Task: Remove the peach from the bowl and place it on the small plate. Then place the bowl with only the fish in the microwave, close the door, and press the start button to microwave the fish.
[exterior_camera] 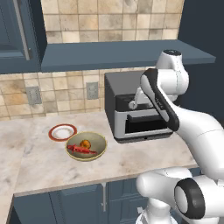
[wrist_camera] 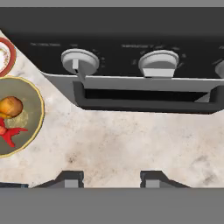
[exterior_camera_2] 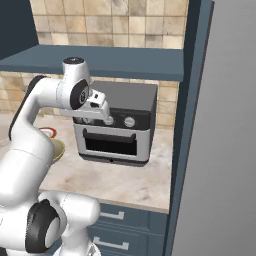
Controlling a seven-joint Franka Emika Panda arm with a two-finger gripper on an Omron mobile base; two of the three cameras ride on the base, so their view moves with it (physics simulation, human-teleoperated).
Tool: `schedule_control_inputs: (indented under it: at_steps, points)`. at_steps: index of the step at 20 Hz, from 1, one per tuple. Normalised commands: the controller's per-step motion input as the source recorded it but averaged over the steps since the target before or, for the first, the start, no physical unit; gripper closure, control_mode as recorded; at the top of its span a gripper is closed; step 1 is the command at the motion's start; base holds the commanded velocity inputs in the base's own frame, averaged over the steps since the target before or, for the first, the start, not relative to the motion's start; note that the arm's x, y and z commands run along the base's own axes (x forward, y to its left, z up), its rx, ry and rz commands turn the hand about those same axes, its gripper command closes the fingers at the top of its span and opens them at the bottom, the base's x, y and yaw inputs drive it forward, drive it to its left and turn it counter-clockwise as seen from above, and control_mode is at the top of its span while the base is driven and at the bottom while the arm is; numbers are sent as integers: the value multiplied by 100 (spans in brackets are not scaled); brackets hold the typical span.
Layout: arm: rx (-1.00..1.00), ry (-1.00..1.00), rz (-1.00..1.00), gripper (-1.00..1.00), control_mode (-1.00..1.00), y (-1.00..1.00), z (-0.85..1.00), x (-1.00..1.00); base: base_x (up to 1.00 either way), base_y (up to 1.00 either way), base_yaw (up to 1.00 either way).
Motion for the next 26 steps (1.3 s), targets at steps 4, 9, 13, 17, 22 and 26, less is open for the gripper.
schedule_control_inputs:
  at_steps: [4, 9, 13, 17, 22, 26]
  points:
    - [0, -4, 0, -100, -100, 2, -3, -39, 0, 0, 0]
    - [0, -7, -14, -100, -100, 76, -22, -68, 0, 0, 0]
    - [-1, 0, -22, -100, -100, 100, -67, -4, 0, 0, 0]
    - [0, 1, -19, -100, -100, 100, -63, -4, 0, 0, 0]
    - [0, 2, -21, -100, -100, 100, -28, 11, 0, 0, 0]
    - [0, 0, -14, -100, -100, 100, -13, 47, 0, 0, 0]
